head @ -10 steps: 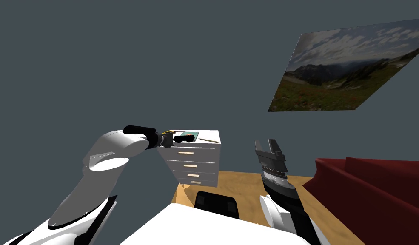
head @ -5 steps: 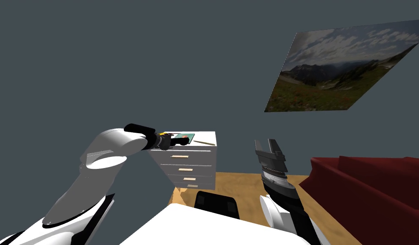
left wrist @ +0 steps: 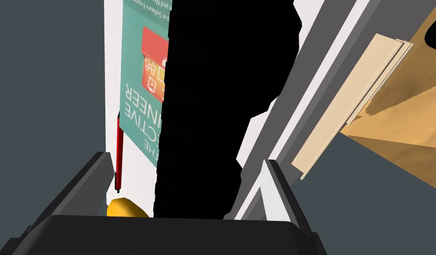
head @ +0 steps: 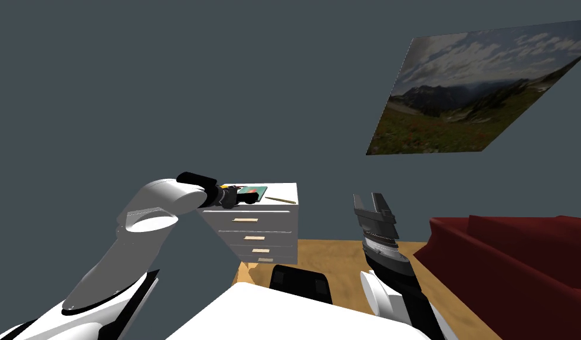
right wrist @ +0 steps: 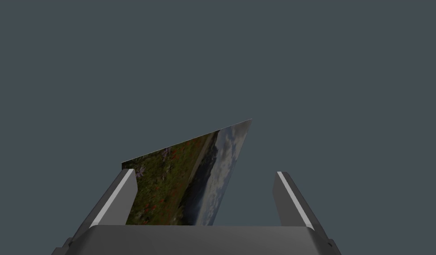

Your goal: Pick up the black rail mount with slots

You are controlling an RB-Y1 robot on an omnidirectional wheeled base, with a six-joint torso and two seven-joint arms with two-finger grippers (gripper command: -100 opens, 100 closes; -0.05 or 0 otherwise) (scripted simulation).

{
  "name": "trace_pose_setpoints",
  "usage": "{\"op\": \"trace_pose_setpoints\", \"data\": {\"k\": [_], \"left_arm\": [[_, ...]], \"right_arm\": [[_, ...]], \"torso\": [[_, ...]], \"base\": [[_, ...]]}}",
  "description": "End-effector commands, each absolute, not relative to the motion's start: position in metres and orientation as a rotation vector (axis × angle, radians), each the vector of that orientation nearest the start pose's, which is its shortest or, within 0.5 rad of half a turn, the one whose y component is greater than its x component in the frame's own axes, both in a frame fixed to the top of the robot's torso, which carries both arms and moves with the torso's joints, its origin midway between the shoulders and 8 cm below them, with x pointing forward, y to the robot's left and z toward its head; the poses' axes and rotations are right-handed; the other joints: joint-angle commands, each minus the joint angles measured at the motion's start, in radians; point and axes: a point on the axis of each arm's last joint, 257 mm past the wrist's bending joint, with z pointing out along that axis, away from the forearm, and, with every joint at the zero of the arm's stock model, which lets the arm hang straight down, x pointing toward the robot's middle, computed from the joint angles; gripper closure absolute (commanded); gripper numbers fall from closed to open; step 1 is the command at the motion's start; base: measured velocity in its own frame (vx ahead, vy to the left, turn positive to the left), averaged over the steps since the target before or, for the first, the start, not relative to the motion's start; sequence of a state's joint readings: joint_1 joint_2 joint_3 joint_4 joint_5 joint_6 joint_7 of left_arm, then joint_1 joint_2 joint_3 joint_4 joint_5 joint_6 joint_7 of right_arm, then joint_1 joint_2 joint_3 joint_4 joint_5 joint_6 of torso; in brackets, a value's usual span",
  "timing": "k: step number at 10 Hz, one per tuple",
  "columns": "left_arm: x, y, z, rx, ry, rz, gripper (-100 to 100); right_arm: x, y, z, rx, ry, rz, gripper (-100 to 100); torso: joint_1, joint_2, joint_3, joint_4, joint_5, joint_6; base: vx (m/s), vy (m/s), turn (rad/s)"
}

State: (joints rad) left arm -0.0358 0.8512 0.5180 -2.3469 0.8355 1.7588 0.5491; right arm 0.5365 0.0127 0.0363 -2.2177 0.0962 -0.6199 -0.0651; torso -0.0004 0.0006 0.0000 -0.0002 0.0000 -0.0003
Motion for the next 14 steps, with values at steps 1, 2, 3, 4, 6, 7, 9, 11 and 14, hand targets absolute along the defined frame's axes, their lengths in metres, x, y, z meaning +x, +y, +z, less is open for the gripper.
{"op": "trace_pose_setpoints", "data": {"k": [1,2,3,4,6,7,9,11,14], "left_arm": [[0.384,0.422,-0.097,-2.025,1.469,-0.675,-100],[0.386,0.425,-0.1,-2.025,1.468,-0.673,-100],[0.384,0.423,-0.098,-2.027,1.468,-0.673,-100],[0.384,0.424,-0.098,-2.025,1.468,-0.674,100],[0.384,0.424,-0.099,-2.027,1.471,-0.672,100],[0.384,0.424,-0.099,-2.026,1.47,-0.672,100],[0.384,0.424,-0.099,-2.027,1.47,-0.672,0],[0.377,0.417,-0.089,-2.022,1.474,-0.676,100],[0.376,0.416,-0.087,-2.022,1.475,-0.675,0]], "right_arm": [[0.336,-0.258,0.007,0.613,0.632,1.34,0],[0.336,-0.258,0.007,0.613,0.632,1.34,0],[0.336,-0.258,0.007,0.613,0.632,1.34,0],[0.336,-0.258,0.007,0.613,0.632,1.34,0],[0.336,-0.258,0.007,0.613,0.632,1.34,0],[0.336,-0.258,0.007,0.613,0.632,1.34,0],[0.336,-0.258,0.007,0.613,0.632,1.34,0],[0.336,-0.258,0.007,0.613,0.632,1.34,0],[0.336,-0.258,0.007,0.613,0.632,1.34,0]], "torso": [[0.0,0.0,0.0,0.0,0.0,0.0],[0.0,0.0,0.0,0.0,0.0,0.0],[0.0,0.0,0.0,0.0,0.0,0.0],[0.0,0.0,0.0,0.0,0.0,0.0],[0.001,0.0,0.0,0.001,0.0,0.0],[0.001,0.0,0.0,0.0,0.0,0.0],[0.001,0.0,0.0,0.001,0.0,0.0],[0.001,0.001,0.001,0.001,-0.001,0.0],[0.0,0.001,0.001,0.001,-0.001,0.0]], "base": [[0.006,-0.009,-0.014],[0.006,-0.009,-0.014],[0.0,0.0,0.0],[0.0,0.0,0.0],[0.0,0.0,0.0],[0.0,0.0,0.0],[0.0,0.0,0.0],[-0.005,0.011,0.022],[-0.003,0.005,0.007]]}}
